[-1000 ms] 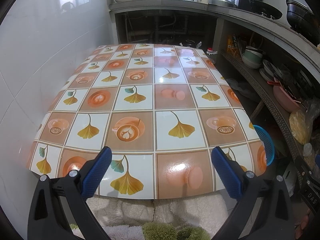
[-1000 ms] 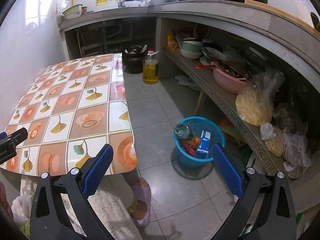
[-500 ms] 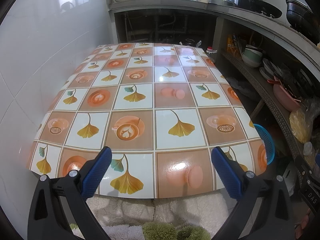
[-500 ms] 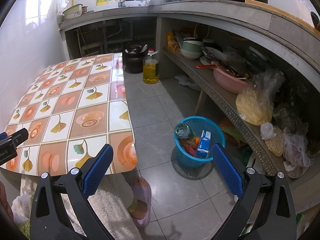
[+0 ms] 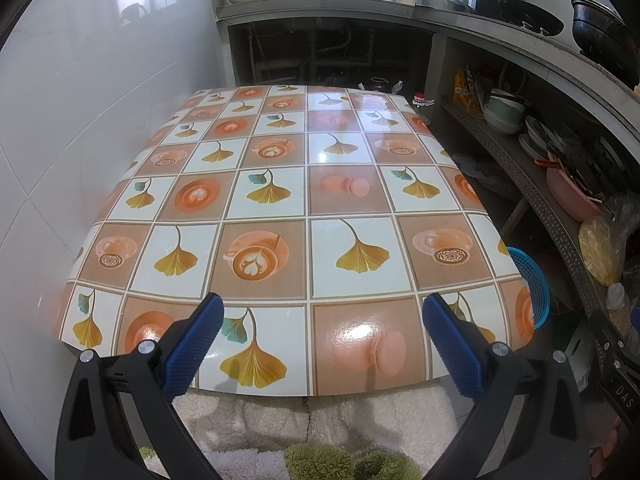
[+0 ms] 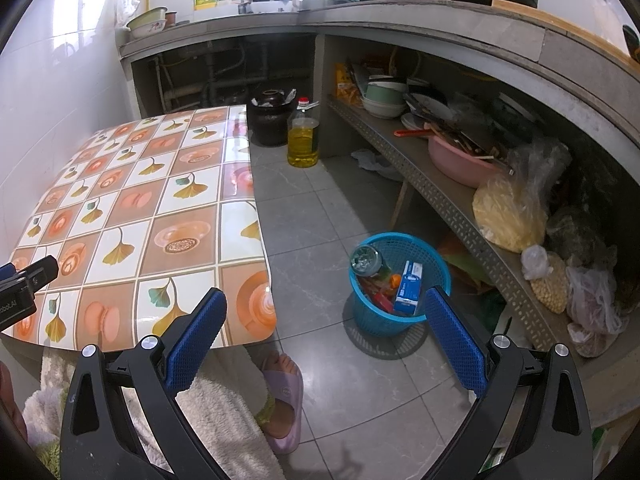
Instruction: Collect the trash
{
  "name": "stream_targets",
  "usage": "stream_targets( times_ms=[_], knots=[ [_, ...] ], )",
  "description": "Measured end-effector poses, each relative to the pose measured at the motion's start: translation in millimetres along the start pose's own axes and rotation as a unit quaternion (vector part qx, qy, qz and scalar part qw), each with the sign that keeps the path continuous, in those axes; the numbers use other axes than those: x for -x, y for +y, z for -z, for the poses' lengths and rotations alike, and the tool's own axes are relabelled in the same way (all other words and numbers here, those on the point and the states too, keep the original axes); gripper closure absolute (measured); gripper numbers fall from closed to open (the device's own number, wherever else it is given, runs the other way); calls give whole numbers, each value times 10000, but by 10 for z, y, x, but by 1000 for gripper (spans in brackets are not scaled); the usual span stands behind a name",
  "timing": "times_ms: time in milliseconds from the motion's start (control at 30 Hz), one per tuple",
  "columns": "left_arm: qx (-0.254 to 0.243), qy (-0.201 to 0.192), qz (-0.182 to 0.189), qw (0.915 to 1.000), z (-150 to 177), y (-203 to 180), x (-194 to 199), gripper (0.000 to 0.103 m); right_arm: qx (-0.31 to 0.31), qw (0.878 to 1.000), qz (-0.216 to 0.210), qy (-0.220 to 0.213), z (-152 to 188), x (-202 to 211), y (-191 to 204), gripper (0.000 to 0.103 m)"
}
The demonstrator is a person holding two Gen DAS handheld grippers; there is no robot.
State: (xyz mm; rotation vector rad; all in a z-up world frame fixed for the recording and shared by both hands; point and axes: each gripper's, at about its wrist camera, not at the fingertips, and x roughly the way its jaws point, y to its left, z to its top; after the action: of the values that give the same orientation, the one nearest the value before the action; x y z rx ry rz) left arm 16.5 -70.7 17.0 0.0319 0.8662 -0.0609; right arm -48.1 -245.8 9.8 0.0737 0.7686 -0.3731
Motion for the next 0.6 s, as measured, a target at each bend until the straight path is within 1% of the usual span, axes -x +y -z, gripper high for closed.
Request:
stream_targets(
  times_ms=[600],
  knots=[
    [-3,3,0,10000,-4,-1,-1,6,1,10000,6,8,1,7,20,8]
  ],
)
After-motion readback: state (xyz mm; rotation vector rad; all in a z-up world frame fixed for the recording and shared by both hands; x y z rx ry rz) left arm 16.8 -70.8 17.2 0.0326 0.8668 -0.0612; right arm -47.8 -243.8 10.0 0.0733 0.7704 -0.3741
